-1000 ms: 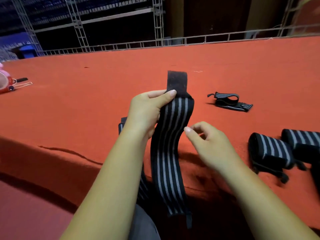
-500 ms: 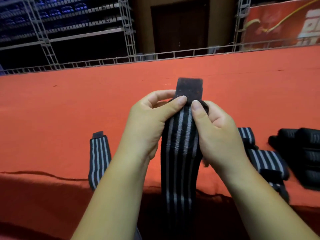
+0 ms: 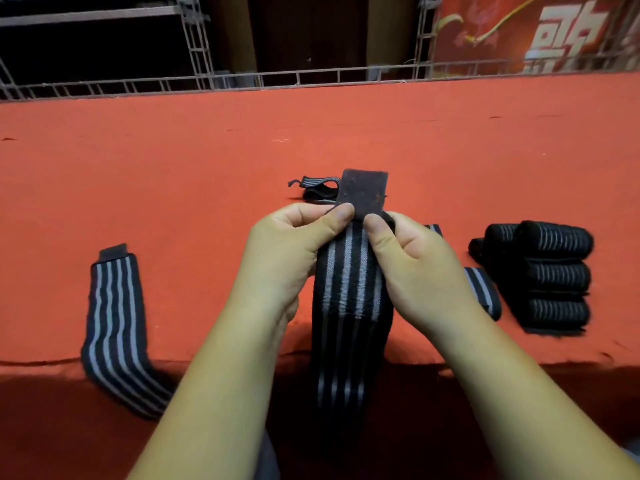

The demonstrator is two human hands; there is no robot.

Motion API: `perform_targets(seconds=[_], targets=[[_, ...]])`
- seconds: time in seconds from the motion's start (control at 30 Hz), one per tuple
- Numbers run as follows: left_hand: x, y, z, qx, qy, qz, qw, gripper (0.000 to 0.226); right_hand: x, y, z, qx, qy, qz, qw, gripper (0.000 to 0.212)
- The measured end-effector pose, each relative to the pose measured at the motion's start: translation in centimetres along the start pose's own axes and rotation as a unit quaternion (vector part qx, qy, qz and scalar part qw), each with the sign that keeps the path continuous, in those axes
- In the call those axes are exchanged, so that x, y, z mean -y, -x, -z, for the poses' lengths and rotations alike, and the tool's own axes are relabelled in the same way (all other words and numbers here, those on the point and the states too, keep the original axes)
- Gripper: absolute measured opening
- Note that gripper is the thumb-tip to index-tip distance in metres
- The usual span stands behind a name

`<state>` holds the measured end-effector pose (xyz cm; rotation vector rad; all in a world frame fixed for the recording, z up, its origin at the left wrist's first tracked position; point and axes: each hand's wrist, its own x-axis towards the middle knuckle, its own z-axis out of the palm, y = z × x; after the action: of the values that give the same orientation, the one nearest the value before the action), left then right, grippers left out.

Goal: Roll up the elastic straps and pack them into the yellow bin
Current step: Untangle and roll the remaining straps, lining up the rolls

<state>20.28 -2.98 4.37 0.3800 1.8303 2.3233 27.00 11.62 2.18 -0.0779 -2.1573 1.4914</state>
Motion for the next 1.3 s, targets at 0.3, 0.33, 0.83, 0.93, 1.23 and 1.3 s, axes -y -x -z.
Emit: perform_targets(seconds=[0.3,0.33,0.83,0.93,1.23,1.3], targets=[[2.7,-1.8,0.6,0.052,0.022,0.041,0.998,0.032,-2.5,-0.6,0.1,-0.009,-0.02,-0.008,1.0,0.035],[2.9,-1.9,0.7,0.046,0.025,0.038,0.998,0.026,-2.7,-0.6,0.1,-0.008,-0.018,-0.012,1.0,0.038],[4.6,-1.8,2.0,0.008,-0.034,-0.069,0.997,0.007,-3.8,-0.8,-2.2,-0.038,-0.142,0.017,0.989,0.029],[4.5,-1.8,2.9,0.063,-0.057,-0.035,0.996,0.01,-4.2,-0.9,-2.1,-0.054,-0.134,0.006,0.99,0.029],[6.5,-3.2,3.2,0.043,-0.024,0.035,0.998,0.014,-5.1,-1.0,-3.0,-0.022,-0.052,-0.146,0.988,0.044],[6.8,-3.9,3.2,-0.003,-0.004,0.031,0.999,0.013,-5.4,-0.6,-3.7,0.06,-0.073,-0.191,0.977,0.045]])
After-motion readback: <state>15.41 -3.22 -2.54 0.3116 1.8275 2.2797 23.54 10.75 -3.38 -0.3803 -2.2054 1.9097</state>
